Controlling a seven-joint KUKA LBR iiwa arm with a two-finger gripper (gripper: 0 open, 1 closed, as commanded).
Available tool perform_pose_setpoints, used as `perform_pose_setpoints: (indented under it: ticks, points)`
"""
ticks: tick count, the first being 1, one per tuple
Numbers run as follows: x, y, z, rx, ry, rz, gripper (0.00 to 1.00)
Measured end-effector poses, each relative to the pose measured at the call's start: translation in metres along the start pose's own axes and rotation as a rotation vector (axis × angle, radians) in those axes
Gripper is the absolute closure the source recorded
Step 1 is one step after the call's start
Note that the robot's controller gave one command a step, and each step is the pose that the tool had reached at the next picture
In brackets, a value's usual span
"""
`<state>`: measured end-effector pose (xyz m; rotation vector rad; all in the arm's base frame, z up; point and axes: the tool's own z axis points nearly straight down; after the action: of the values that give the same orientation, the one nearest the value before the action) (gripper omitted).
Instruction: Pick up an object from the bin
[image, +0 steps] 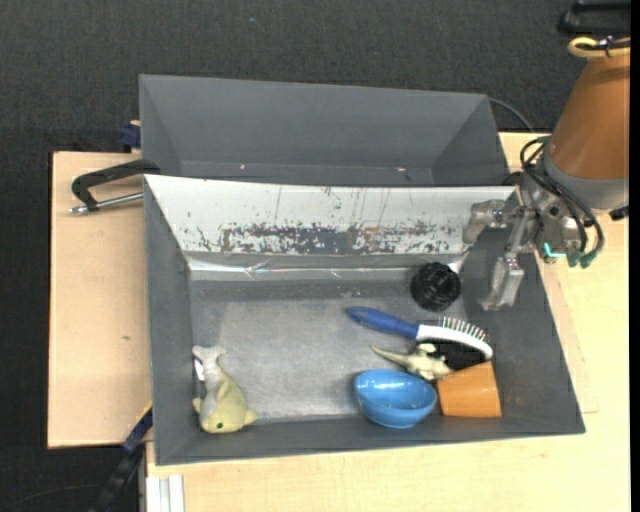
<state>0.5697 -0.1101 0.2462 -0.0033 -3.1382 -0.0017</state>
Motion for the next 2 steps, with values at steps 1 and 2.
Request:
perform_pose_setpoints:
  ticks: [1,2]
  points:
    - [-0.019,0.005,0.139,-0.001,0.001,-0.139,0.00]
    - [-0.039,-0.015,0.168,0.002,-0.023,-0.134,0.00]
